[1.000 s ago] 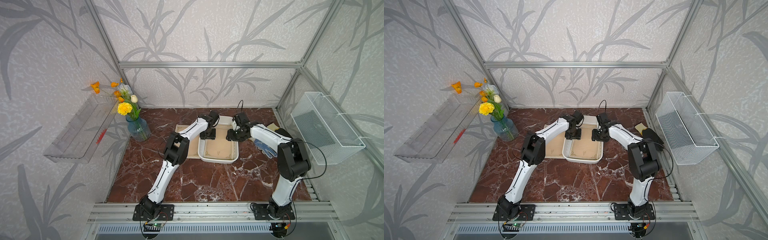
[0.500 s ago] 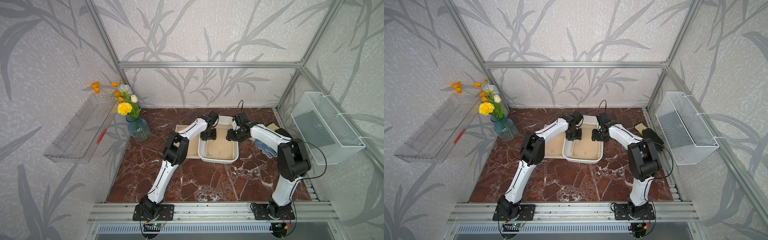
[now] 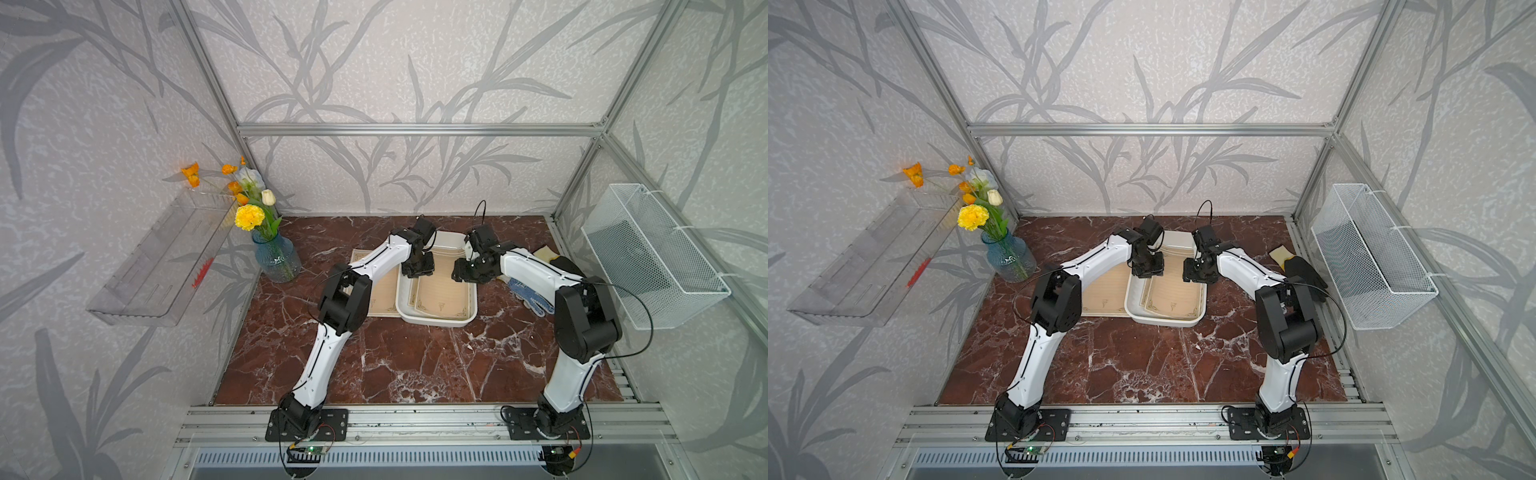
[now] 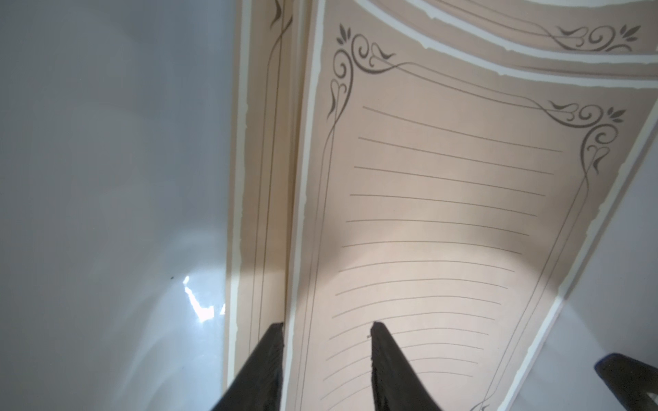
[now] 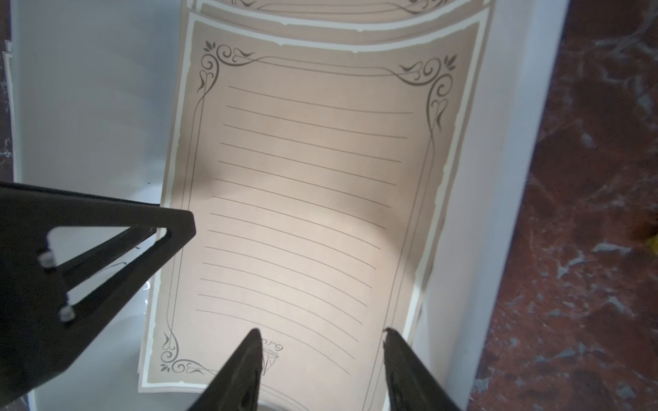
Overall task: Take out the stationery paper from the storage box
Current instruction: Pick up the stationery paper from the storage box.
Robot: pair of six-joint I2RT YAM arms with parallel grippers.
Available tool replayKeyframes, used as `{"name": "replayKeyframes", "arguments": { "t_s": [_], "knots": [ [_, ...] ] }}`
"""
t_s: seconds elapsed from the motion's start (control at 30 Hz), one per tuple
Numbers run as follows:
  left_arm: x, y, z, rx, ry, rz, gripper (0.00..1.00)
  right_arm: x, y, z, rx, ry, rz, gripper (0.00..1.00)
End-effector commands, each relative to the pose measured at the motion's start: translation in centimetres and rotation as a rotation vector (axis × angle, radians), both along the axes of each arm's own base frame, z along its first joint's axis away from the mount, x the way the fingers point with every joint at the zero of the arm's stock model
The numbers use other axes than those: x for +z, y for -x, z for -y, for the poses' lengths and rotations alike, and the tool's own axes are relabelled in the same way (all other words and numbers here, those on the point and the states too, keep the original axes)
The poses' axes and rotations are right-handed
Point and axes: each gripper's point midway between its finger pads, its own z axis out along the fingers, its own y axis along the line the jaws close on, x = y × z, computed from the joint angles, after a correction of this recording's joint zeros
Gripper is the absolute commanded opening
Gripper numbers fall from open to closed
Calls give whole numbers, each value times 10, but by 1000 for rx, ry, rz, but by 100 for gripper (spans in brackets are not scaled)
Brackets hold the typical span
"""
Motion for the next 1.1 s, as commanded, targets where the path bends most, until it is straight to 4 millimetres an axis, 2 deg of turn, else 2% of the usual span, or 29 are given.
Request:
{"name": "replayKeyframes", "arguments": {
  "t_s": [0.0, 0.13, 0.27, 0.33, 0.43, 0.57, 0.77, 0.9, 1.07],
  "knots": [
    [27, -2, 10, 7, 86, 34, 33, 4, 1, -3, 4, -4, 3, 55],
    [35, 0, 16, 9, 131, 27, 31, 7, 0, -3, 6, -6, 5, 55],
    [39, 2, 26, 5, 202, 7, 23, 12, 0, -7, 9, -31, 11, 54],
    [40, 3, 30, 10, 231, -7, 19, 14, 2, -12, 25, -49, 12, 54],
    [40, 2, 30, 25, 246, -14, 19, 19, 7, -24, 58, -74, 15, 54],
    [39, 2, 31, 36, 262, -22, 18, 28, 22, -44, 108, -112, 28, 56],
    [38, 0, 32, 50, 285, -29, 19, 36, 56, -70, 177, -108, 58, 59],
    [35, -1, 32, 55, 285, -34, 19, 40, 73, -74, 203, -58, 98, 59],
    [34, 0, 30, 57, 281, -37, 19, 33, 86, -81, 252, -12, 97, 60]
  ]
}}
